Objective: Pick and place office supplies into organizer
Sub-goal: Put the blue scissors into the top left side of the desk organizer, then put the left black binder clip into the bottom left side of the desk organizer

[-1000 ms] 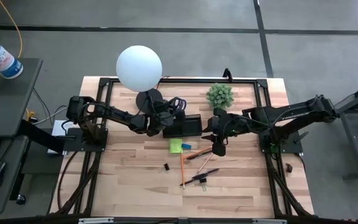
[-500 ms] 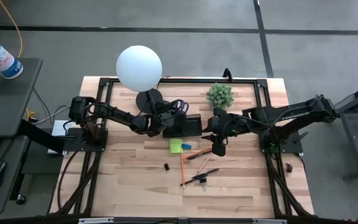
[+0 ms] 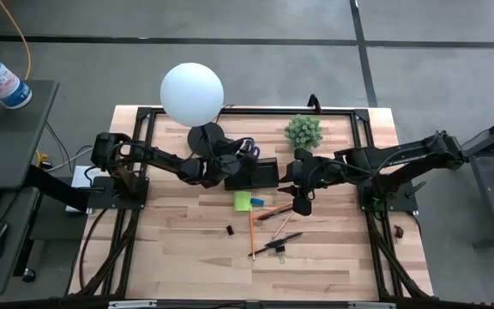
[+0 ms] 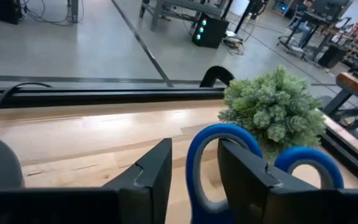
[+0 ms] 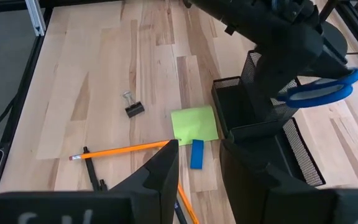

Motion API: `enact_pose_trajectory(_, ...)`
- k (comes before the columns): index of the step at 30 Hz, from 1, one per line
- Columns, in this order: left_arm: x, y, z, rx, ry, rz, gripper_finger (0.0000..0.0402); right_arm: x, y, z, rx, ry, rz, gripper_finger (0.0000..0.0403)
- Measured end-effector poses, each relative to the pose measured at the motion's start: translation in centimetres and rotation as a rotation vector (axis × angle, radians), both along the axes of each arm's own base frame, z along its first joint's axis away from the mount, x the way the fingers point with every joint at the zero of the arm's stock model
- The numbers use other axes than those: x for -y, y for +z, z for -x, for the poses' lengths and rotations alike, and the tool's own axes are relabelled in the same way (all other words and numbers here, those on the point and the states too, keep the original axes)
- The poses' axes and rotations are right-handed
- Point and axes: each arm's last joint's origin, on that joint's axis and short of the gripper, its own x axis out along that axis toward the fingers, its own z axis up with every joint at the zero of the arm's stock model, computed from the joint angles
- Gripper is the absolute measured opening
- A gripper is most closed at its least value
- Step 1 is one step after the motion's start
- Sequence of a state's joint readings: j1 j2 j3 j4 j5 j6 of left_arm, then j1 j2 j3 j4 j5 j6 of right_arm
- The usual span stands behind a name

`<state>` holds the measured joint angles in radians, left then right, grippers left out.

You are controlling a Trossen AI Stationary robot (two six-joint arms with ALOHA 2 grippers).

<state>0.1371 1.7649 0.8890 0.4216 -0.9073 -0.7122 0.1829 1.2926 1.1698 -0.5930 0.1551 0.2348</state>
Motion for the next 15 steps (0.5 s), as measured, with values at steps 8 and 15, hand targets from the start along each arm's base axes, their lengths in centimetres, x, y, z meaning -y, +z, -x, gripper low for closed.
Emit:
enact_pose_trajectory(8, 0.13, -0.44, 0.27, -0.071, -0.045, 0.035, 0.0125, 0.00, 0.00, 0.00, 0.000, 0.000, 0.000, 0.0108)
enact_pose_trajectory(15, 0.15, 0.17, 0.38, -0.059, -0.050, 0.030, 0.0152, 0.00, 0.01, 0.00, 0.001, 0.000, 0.000, 0.0108)
